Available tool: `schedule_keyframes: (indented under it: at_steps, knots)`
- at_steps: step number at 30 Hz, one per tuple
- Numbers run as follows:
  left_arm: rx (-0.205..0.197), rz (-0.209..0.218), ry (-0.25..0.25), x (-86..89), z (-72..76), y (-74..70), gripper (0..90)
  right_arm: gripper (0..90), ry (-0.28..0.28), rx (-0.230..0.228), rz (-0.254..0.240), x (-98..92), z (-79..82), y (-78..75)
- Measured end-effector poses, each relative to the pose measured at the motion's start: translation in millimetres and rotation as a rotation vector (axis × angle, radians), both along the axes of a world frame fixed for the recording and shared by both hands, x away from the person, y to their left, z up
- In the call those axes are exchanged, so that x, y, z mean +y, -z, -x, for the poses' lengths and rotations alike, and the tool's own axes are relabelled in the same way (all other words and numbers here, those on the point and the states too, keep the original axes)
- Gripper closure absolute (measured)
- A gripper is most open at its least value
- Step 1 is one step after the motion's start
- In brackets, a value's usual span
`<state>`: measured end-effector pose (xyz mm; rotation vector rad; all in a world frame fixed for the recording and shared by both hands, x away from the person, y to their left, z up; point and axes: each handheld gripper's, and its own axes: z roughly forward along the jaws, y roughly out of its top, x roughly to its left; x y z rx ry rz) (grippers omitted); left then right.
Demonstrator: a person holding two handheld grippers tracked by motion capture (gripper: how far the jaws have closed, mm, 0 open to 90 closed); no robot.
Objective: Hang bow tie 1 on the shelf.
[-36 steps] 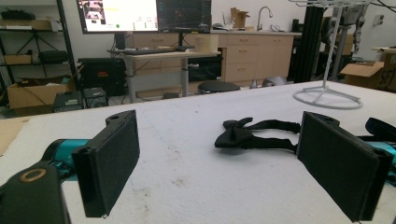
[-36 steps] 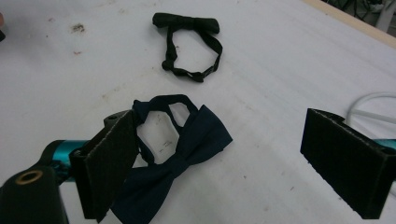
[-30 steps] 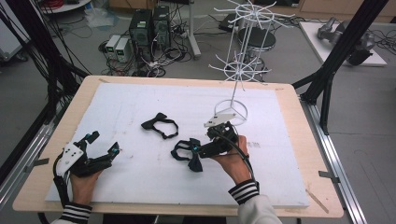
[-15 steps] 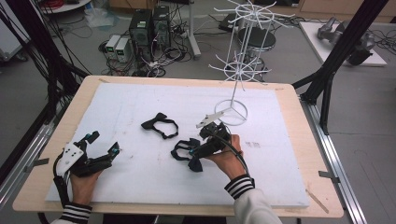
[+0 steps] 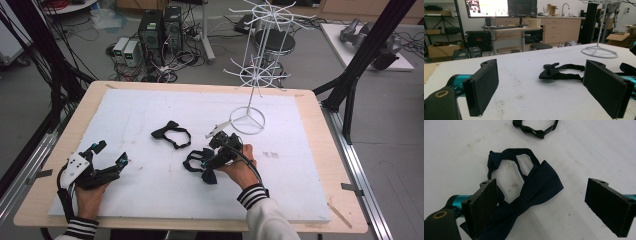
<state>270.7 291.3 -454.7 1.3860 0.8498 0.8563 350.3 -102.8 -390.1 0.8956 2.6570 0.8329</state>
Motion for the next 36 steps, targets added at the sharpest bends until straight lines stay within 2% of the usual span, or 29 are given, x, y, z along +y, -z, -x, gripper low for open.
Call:
schedule_keyframes:
  at_steps: [5,6,9,13,23,24,27,32,36]
  knots:
    - [0.001,0.001,-0.001,0.0,0.0,0.0,13.6,11.2,-0.015,0.009,0.035,2.3,-3.5,5.5]
    - [0.0,0.001,0.0,0.0,-0.1,0.0,13.6,14.7,-0.016,0.011,0.043,2.6,-3.9,6.1]
    - [0.001,0.0,0.0,-0.1,-0.1,0.0,13.6,16.2,-0.001,0.02,0.054,4.2,-4.6,7.6]
    - [0.002,-0.003,0.001,0.2,0.0,-0.1,13.6,16.2,-0.008,0.023,0.064,6.0,-5.8,10.0]
    - [0.002,-0.001,0.001,0.0,-0.1,-0.1,13.7,18.5,0.026,0.084,0.112,13.2,-5.9,16.5]
    - [0.003,0.0,0.001,0.0,-0.1,-0.1,13.6,20.1,0.035,0.1,0.114,14.1,-5.8,17.5]
    - [0.003,-0.002,0.001,0.1,-0.1,-0.1,13.7,21.7,0.05,0.103,0.117,14.4,-5.8,17.6]
    - [0.003,-0.002,0.001,0.1,-0.2,-0.1,13.7,26.0,0.089,0.15,0.106,14.5,-7.2,19.6]
    - [0.005,0.0,0.0,0.1,-0.2,-0.1,13.7,28.4,0.096,0.173,0.107,15.3,-7.8,22.4]
